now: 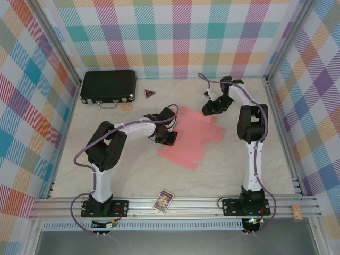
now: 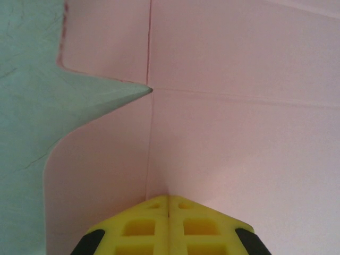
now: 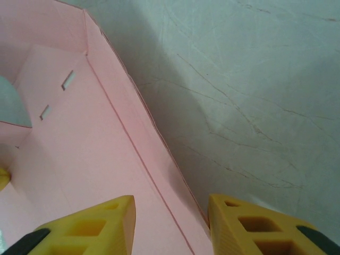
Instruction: Fold the paper box
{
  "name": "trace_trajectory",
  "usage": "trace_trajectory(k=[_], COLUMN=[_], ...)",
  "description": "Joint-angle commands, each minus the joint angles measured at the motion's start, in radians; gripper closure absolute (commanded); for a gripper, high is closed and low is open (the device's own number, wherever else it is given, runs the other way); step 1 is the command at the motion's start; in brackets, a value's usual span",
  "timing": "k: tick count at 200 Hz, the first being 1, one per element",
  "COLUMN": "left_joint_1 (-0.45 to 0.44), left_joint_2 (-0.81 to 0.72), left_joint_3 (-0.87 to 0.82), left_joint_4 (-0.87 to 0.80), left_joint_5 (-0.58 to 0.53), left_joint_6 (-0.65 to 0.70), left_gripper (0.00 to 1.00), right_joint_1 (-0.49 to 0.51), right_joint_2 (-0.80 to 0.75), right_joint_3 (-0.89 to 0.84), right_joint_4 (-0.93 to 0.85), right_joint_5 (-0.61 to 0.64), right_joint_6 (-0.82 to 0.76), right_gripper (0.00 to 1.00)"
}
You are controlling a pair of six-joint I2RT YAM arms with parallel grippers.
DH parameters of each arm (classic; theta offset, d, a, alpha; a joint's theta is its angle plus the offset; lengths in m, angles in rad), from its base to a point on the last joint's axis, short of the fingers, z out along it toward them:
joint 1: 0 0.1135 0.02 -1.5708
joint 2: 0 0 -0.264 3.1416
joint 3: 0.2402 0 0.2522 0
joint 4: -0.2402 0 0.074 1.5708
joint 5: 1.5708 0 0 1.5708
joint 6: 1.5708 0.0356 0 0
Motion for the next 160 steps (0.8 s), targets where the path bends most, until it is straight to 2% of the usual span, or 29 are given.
trace_trajectory(k=[1, 37, 59, 112, 160], left_joint_1=[0.005, 0.005, 0.005, 0.005, 0.005], left_joint_2=[0.039, 0.036, 0.036, 0.035, 0.033], left_joint_3=[-0.039, -0.044, -0.044, -0.053, -0.061], left_joint_4=[-0.019, -0.019, -0.017, 0.004, 0.012], left_joint_5=[-0.017, -0.025, -0.022, 0.000, 0.008], left_joint_6=[-0.009, -0.010, -0.011, -0.028, -0.036], left_gripper=[0.96, 0.96, 0.96, 0.96, 0.96], right_joint_1=[0.026, 0.031, 0.039, 0.078, 0.113], right_joint_2=[-0.032, -0.039, -0.051, -0.147, -0.217], right_joint_3=[0.013, 0.014, 0.003, -0.117, -0.230], right_joint_4=[-0.109, -0.160, -0.123, 0.095, 0.240], right_joint_5=[-0.114, -0.133, -0.072, 0.105, 0.209], right_joint_6=[-0.039, -0.079, -0.057, -0.006, -0.040], right_gripper=[0.60, 0.59, 0.60, 0.63, 0.67])
